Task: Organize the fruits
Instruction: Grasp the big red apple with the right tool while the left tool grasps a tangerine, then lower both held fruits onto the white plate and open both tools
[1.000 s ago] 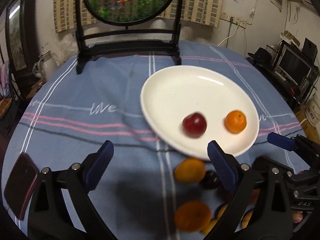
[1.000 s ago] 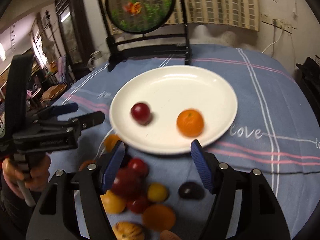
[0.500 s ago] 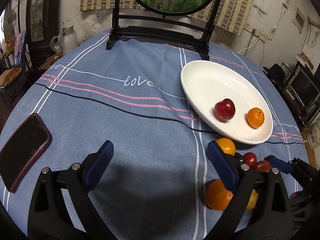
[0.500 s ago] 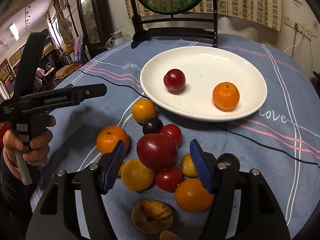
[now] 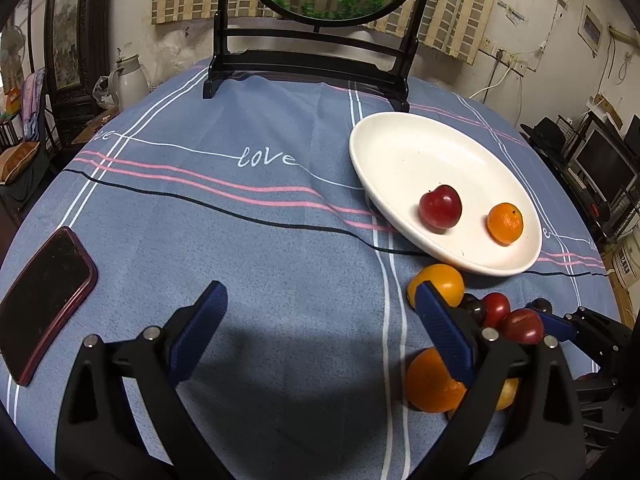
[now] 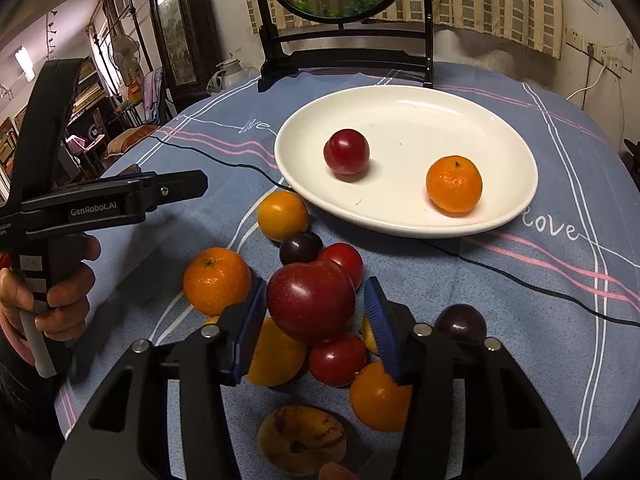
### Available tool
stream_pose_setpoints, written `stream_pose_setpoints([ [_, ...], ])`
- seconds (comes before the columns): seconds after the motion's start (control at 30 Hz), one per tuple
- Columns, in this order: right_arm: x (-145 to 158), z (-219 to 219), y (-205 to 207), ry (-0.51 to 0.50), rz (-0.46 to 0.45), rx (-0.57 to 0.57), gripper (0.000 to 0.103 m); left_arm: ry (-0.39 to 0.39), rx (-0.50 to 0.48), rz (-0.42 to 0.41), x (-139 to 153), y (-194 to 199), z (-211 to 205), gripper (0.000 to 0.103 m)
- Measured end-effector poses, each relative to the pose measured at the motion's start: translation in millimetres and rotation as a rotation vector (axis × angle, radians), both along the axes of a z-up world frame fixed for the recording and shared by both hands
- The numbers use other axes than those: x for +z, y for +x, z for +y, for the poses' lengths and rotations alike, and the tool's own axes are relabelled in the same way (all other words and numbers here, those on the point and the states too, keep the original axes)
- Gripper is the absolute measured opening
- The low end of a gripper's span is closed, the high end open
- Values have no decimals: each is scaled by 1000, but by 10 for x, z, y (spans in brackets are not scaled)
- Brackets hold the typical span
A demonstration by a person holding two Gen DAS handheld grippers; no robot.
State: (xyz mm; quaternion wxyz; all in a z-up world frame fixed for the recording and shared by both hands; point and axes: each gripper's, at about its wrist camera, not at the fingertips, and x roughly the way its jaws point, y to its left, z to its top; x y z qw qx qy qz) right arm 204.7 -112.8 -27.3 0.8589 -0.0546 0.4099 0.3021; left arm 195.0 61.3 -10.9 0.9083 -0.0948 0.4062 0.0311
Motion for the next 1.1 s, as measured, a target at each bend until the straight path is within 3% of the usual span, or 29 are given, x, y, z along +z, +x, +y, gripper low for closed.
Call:
stream_pose_setpoints([
  [0.07,-3,-3,3,10,7,7,43,2,-3,1,-5,4,-5,96],
  [0.2,63,-88,16,68,12,-7,42,-29,-42,11,-17,-4,-23,96],
  [0.4,160,-281,63,117,-21,-98,42,-171,-326,28,-37,-107,-278,95],
  [0.43,152,-292,78,120,-12,-104,42,-165,-360,36,-52,-124,-346,93],
  [0.5,129,-286,94,112,-1,-108,42,-131,-403,56,-94,-137,-469,80],
  [0.63,134,-273,73,106,-1,-99,42,-136,-435,103,-180,-110,-532,60],
  [0.9,139,-280,70,108,-5,-100,42,-130,-420,152,-293,-44,-549,47],
  [1.1,138,-287,77,112,-6,-103,42,-142,-418,151,-298,-33,-533,46],
])
